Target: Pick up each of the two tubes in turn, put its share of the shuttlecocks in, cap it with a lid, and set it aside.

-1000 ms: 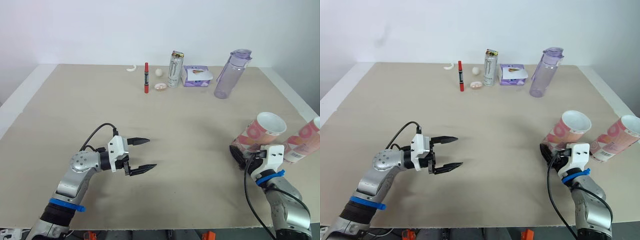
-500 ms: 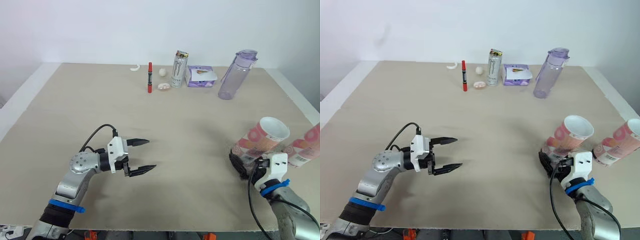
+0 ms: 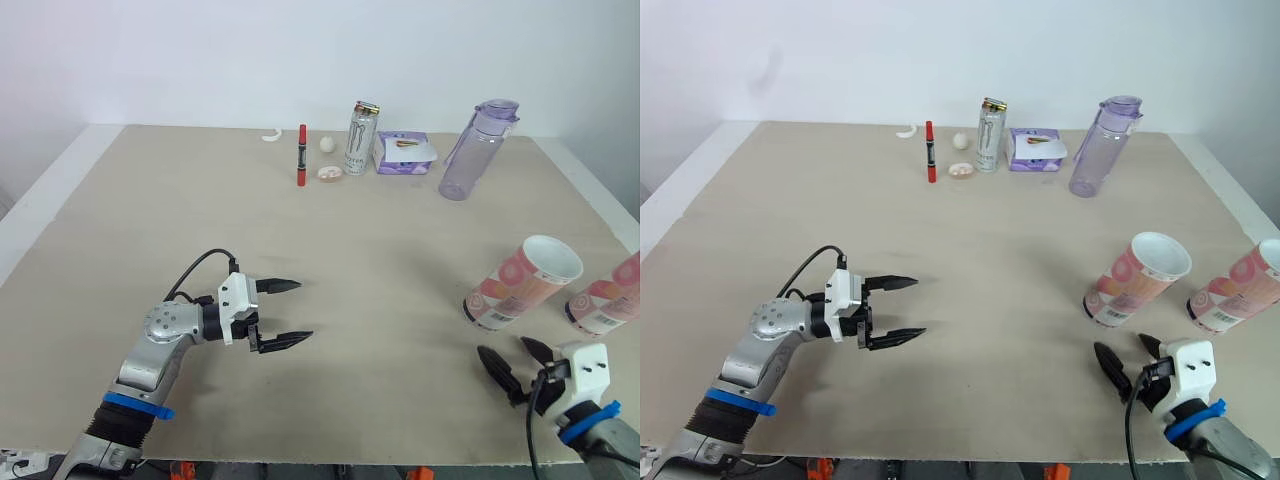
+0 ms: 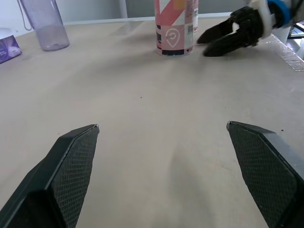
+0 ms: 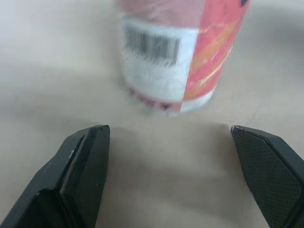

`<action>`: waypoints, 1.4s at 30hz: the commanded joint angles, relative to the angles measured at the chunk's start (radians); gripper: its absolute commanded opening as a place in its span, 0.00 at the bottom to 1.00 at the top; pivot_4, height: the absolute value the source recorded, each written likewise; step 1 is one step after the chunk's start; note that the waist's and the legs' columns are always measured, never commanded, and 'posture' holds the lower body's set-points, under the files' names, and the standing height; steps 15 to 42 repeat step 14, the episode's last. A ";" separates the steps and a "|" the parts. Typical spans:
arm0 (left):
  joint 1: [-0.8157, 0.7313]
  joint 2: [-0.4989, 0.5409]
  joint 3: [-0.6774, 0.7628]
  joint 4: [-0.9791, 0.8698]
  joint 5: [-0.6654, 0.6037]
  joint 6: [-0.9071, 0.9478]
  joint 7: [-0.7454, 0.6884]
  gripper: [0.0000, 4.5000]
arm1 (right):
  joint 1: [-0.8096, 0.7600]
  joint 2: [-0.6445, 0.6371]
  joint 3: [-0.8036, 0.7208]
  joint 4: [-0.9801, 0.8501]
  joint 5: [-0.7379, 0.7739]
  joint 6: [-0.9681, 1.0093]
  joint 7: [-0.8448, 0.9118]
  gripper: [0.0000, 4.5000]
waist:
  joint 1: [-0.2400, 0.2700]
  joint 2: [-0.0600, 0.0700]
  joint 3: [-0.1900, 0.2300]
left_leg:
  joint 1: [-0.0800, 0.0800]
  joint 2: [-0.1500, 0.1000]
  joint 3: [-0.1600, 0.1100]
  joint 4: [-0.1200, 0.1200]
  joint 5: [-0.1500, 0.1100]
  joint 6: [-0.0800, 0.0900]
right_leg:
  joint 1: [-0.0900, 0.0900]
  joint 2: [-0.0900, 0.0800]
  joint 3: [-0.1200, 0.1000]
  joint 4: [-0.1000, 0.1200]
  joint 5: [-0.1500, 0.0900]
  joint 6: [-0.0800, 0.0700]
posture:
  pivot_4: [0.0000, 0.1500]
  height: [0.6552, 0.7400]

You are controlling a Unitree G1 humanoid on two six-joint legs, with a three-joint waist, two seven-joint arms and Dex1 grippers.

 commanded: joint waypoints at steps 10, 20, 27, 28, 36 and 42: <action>0.038 0.094 0.064 -0.049 0.073 0.035 0.108 1.00 | -0.381 -0.187 0.345 0.028 -0.034 -0.152 0.457 0.97 | -0.009 0.000 0.003 | 0.003 0.002 0.001 0.001 0.000 0.000 | -0.001 0.002 0.000 0.000 0.006 -0.003 | 1.00 1.00; 0.047 0.118 0.089 -0.061 0.086 0.056 0.144 1.00 | -0.499 -0.168 0.405 0.152 -0.054 -0.160 0.491 0.97 | 0.000 -0.001 0.003 | 0.000 0.001 0.001 0.002 0.000 0.000 | -0.001 0.001 0.000 0.000 0.003 0.000 | 1.00 1.00; 0.047 0.118 0.089 -0.061 0.086 0.056 0.144 1.00 | -0.499 -0.168 0.405 0.152 -0.054 -0.160 0.491 0.97 | 0.000 -0.001 0.003 | 0.000 0.001 0.001 0.002 0.000 0.000 | -0.001 0.001 0.000 0.000 0.003 0.000 | 1.00 1.00; 0.047 0.118 0.089 -0.061 0.086 0.056 0.144 1.00 | -0.499 -0.168 0.405 0.152 -0.054 -0.160 0.491 0.97 | 0.000 -0.001 0.003 | 0.000 0.001 0.001 0.002 0.000 0.000 | -0.001 0.001 0.000 0.000 0.003 0.000 | 1.00 1.00; 0.047 0.118 0.089 -0.061 0.086 0.056 0.144 1.00 | -0.499 -0.168 0.405 0.152 -0.054 -0.160 0.491 0.97 | 0.000 -0.001 0.003 | 0.000 0.001 0.001 0.002 0.000 0.000 | -0.001 0.001 0.000 0.000 0.003 0.000 | 1.00 1.00; 0.047 0.118 0.089 -0.061 0.086 0.056 0.144 1.00 | -0.499 -0.168 0.405 0.152 -0.054 -0.160 0.491 0.97 | 0.000 -0.001 0.003 | 0.000 0.001 0.001 0.002 0.000 0.000 | -0.001 0.001 0.000 0.000 0.003 0.000 | 1.00 1.00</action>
